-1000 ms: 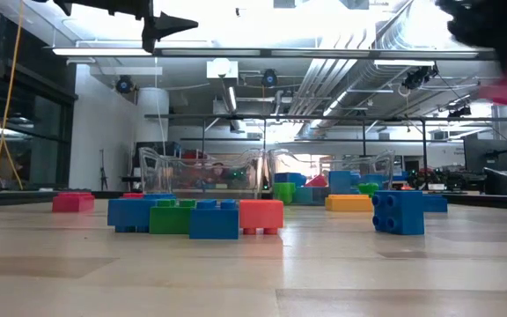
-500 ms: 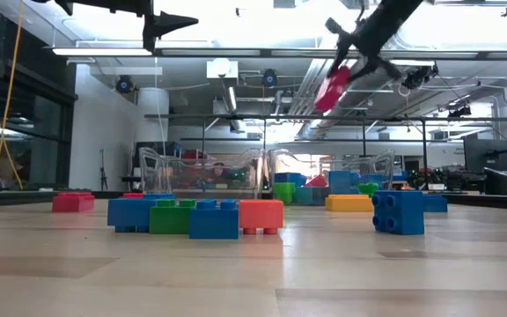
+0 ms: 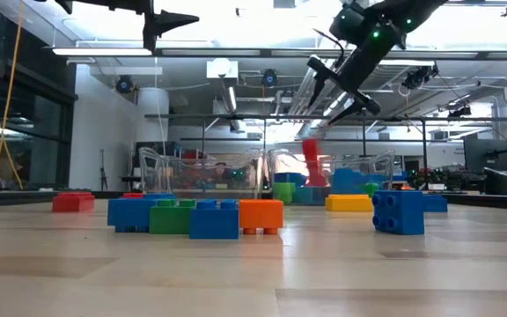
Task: Sort blocks by size
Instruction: Put the red lego piece into the right transparent bin, then put the blue lego piece into the right transparent bin
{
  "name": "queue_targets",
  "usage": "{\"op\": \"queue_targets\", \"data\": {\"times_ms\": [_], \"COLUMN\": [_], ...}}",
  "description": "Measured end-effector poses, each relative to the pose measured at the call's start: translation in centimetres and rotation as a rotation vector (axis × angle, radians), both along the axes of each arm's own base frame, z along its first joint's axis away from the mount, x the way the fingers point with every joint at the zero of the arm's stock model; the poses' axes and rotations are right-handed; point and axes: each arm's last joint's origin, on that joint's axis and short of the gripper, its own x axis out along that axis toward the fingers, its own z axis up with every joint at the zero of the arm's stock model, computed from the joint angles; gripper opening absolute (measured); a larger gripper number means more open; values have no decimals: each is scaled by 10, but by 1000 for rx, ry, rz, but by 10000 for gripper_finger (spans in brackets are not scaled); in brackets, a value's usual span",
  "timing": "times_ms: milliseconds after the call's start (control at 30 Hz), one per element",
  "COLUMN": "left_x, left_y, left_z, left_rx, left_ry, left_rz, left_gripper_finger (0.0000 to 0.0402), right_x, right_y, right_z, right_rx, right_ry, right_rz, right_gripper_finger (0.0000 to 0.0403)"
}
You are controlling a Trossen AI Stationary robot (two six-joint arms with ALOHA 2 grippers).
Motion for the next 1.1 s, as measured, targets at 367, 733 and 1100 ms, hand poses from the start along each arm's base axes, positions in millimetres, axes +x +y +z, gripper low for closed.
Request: {"op": "queue_targets", "data": {"times_ms": [367, 733, 1100], "left_x": [0, 0, 0], "left_y": [0, 0, 0], "left_z": [-1, -6, -6], "left_rx": [24, 7, 7], "left_ry": [18, 64, 64], "left_rz": [0, -1, -10], "left_gripper_finger": [252, 252, 252], "right_x": [-37, -55, -17], "right_y": [85, 235, 291], "right_z": [29, 6, -56], "right_rx": [194, 557, 713], "right_ry": [130, 550, 881], "right_rz": [411, 309, 412], "right_gripper_finger": [305, 306, 307]}}
